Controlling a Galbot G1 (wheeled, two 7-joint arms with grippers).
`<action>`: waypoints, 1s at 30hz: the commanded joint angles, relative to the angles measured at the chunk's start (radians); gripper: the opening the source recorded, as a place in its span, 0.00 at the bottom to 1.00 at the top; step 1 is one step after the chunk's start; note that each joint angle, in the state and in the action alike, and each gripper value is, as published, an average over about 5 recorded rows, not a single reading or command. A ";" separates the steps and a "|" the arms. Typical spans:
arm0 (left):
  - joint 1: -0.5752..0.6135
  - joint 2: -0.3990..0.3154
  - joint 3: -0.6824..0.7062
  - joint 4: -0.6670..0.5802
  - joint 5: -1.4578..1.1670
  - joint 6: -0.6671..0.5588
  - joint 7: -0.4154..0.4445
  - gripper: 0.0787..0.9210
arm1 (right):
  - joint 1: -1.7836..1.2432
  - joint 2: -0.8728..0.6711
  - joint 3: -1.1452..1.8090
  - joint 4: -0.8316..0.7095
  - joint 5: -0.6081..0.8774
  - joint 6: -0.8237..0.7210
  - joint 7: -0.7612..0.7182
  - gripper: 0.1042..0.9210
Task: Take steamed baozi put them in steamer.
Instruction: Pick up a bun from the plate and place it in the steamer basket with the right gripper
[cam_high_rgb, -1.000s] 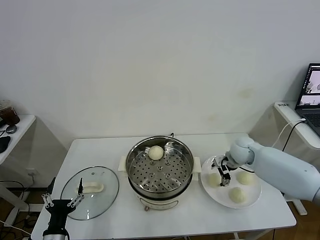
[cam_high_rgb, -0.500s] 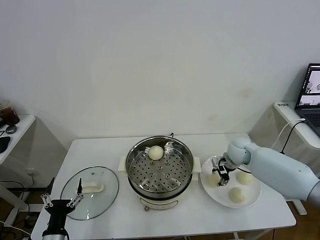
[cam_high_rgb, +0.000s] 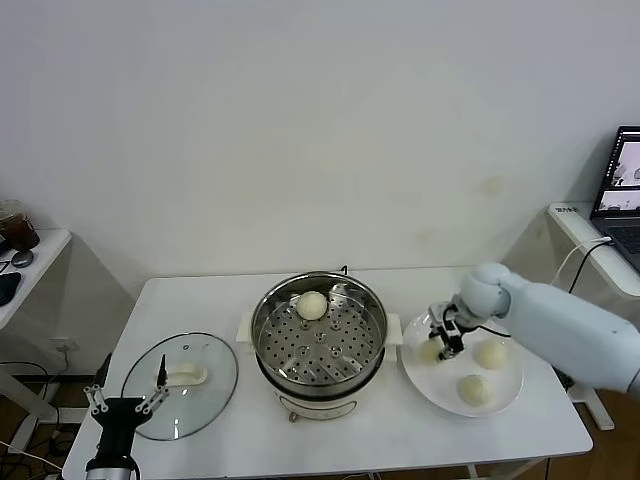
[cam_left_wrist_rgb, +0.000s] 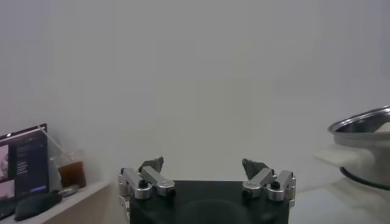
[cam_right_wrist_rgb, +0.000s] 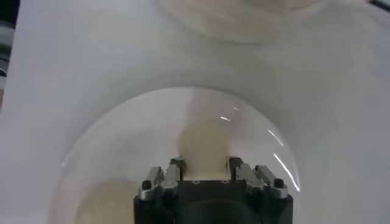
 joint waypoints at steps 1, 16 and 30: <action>-0.014 0.016 0.008 -0.001 -0.011 0.002 0.005 0.88 | 0.394 -0.076 -0.224 0.113 0.229 -0.024 -0.023 0.44; -0.039 0.039 0.036 -0.002 -0.020 0.008 0.012 0.88 | 0.792 0.231 -0.494 0.279 0.722 -0.272 0.118 0.45; -0.049 0.022 0.003 0.006 -0.002 0.003 0.016 0.88 | 0.520 0.603 -0.422 0.057 0.795 -0.480 0.307 0.45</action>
